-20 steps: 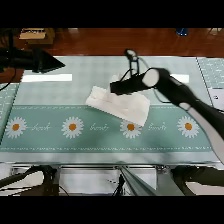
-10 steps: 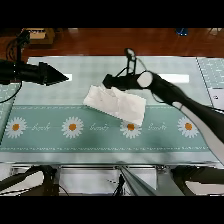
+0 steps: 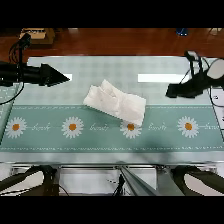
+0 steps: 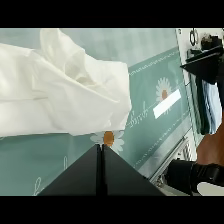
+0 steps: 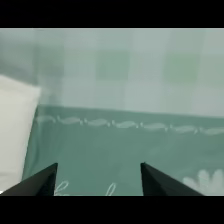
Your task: Fold the shirts.
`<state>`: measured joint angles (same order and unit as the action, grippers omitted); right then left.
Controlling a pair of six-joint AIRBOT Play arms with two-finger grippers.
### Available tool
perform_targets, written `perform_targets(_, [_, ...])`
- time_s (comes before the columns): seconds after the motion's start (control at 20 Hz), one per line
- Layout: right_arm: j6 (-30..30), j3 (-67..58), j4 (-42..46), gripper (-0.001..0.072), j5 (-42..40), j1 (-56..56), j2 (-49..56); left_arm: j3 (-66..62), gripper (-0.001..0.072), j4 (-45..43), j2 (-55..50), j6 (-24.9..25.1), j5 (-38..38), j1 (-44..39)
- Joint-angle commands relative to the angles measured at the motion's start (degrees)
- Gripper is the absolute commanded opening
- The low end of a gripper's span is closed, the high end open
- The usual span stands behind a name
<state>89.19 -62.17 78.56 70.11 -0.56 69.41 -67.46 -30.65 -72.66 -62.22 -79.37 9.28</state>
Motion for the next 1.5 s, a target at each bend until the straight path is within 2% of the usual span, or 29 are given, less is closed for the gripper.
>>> perform_targets(0.0, [-4.24,15.39,-21.90,0.0600,-6.34,-6.75,-1.11,0.02,0.0017,-0.04,0.04,0.04,0.26,0.00])
perform_targets(0.1, [-6.84,23.23,-34.53,0.0600,-16.26,-4.70,-1.09,0.02,0.0017,-0.04,0.04,0.04,0.28,0.00])
perform_targets(0.15, [-8.11,25.59,-38.18,0.0599,-20.06,-2.80,-1.09,0.02,0.0017,-0.04,0.04,0.04,0.28,0.00])
perform_targets(0.4, [-8.41,27.50,-46.03,0.0596,-33.24,10.73,4.35,0.00,0.0017,-0.04,0.04,0.04,0.33,0.00])
perform_targets(0.5, [-8.48,27.47,-51.60,0.0561,-38.25,15.15,7.67,0.00,0.0017,-0.04,0.04,0.04,0.31,0.00])
perform_targets(0.55, [-9.20,27.47,-53.88,0.0369,-39.71,16.17,8.33,0.00,0.0017,-0.04,0.04,0.04,0.31,0.00])
perform_targets(0.6, [-10.73,27.32,-55.39,0.0129,-39.91,16.31,8.17,0.00,0.0017,-0.04,0.04,0.04,0.31,0.00])
perform_targets(0.65, [-12.20,26.56,-55.36,0.0033,-38.49,15.74,7.43,0.00,0.0017,-0.04,0.04,0.04,0.31,0.00])
perform_targets(0.75, [-16.92,23.52,-53.18,0.0032,-32.30,12.52,3.58,0.00,0.0017,-0.04,0.02,0.07,0.35,0.02])
perform_targets(0.8, [-16.85,21.62,-50.40,0.0032,-29.31,10.34,0.76,0.00,0.0017,-0.04,0.02,0.07,0.42,0.02])
perform_targets(0.9, [-13.73,16.57,-42.73,0.0032,-22.75,4.70,-6.21,0.00,0.0017,-0.04,0.02,0.07,1.49,0.00])
perform_targets(1.0, [-5.11,10.03,-32.65,0.0032,-13.46,-2.34,-12.66,0.00,0.0017,-0.04,0.02,0.04,3.06,0.00])
perform_targets(1.1, [-0.39,4.33,-23.87,0.0032,-2.40,-10.10,-17.20,0.00,0.0017,-0.04,0.02,0.04,4.50,0.00])
perform_targets(1.25, [-0.17,1.16,-17.90,0.0032,10.51,-23.78,-20.79,0.00,0.0017,-0.04,0.02,0.04,5.40,0.00])
perform_targets(1.45, [-3.37,1.18,-9.53,0.0031,20.55,-41.16,-21.11,0.00,0.0017,-0.04,0.02,0.04,5.38,0.00])
